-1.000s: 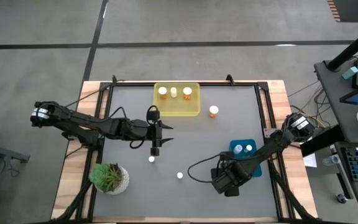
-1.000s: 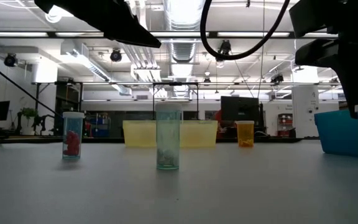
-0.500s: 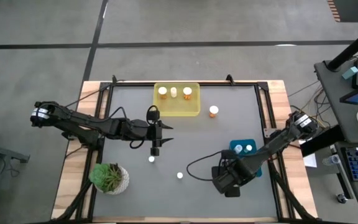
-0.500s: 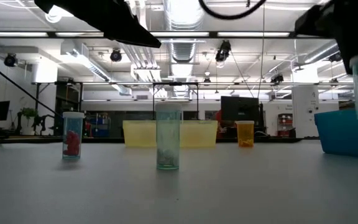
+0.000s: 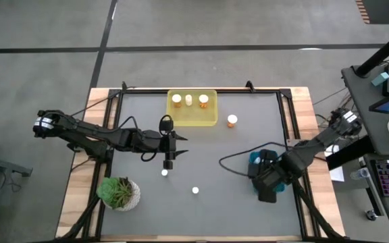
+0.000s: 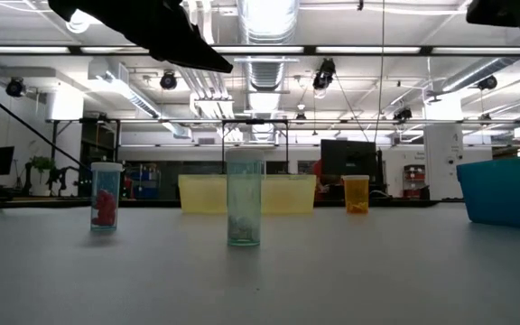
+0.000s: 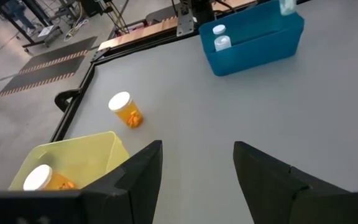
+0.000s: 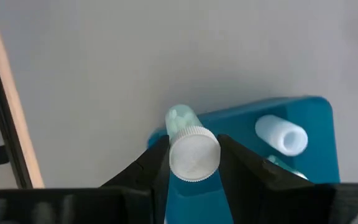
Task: Pick and place medicine bottles into bin by pill shape (circle, oval)
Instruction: Put the blue pill bottle into the blue bin
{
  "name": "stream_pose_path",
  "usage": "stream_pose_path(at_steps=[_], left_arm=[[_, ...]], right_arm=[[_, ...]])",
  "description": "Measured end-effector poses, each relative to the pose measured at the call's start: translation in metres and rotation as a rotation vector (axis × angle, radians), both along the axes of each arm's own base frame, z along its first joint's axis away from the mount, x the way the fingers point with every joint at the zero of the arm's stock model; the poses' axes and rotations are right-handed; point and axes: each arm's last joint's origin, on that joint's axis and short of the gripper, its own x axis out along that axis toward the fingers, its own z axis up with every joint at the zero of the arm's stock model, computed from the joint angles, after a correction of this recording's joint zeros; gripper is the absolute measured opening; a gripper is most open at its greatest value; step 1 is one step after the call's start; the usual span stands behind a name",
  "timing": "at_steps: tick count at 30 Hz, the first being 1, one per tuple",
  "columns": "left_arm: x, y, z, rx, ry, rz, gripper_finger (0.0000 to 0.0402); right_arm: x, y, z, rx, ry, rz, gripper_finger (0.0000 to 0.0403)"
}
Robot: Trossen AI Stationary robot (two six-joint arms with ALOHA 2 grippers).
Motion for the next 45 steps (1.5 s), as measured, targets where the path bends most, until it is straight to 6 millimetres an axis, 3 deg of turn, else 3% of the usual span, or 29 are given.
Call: stream_pose_path(at_steps=[6, 17, 25, 45], left_arm=[[0.0, 0.0, 0.0, 0.001, -0.002, 0.002, 0.0182], [0.0, 0.0, 0.0, 0.003, -0.001, 0.004, 0.0182], [0.0, 0.0, 0.0, 0.003, -0.001, 0.004, 0.0182], [0.0, 0.0, 0.0, 0.004, 0.0, 0.005, 0.0182]], right_arm=[[-0.019, -0.013, -0.009, -0.005, 0.009, -0.045, 0.011], [-0.044, -0.03, -0.051, -0.058, 0.104, -0.07, 0.0109], [-0.043, -0.029, -0.074, -0.03, 0.066, -0.065, 0.0109], [-0.04, -0.027, -0.093, -0.066, 0.104, -0.096, 0.0139]])
